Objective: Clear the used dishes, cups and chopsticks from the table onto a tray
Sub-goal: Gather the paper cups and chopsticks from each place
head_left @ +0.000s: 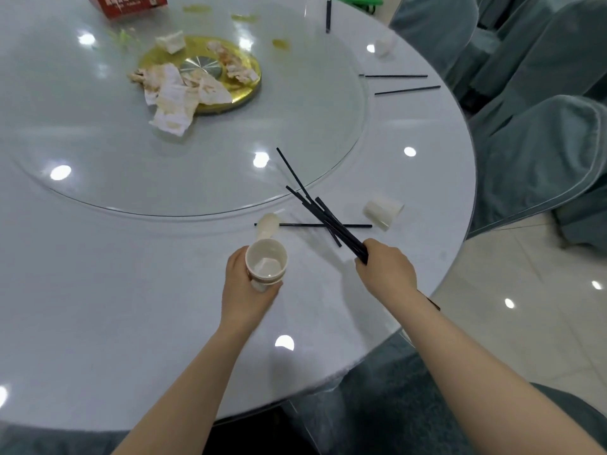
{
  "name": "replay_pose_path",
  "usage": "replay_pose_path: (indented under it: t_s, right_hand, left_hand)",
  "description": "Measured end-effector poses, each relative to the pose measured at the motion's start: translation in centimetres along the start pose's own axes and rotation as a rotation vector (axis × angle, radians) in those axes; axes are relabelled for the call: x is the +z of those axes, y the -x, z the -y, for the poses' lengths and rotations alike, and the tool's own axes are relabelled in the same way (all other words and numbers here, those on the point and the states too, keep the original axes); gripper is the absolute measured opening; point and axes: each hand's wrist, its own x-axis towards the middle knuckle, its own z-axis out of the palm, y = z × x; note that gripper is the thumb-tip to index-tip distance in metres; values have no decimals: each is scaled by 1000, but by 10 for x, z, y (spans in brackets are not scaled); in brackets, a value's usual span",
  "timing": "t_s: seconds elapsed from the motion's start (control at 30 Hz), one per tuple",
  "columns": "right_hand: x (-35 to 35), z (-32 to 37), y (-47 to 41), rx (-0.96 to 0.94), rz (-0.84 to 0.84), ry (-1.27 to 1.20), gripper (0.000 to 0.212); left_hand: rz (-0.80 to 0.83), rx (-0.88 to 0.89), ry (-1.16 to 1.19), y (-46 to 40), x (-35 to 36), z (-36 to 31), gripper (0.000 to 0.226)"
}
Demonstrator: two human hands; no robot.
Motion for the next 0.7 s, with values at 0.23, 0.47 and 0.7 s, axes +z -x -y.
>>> replay_pose_path:
  t_s: [0.23, 0.47, 0.7]
  right_hand:
    - [15, 33, -53, -85, -8, -34, 32]
    - [41, 57, -94, -83, 45, 26, 22]
    - [53, 68, -90, -133, 69, 152, 9]
  left_hand:
    - [-165, -2, 67, -37, -42, -7, 65]
    - [-245, -39, 67, -62, -83, 4, 66]
    - [-266, -46, 99, -83, -92, 6, 62]
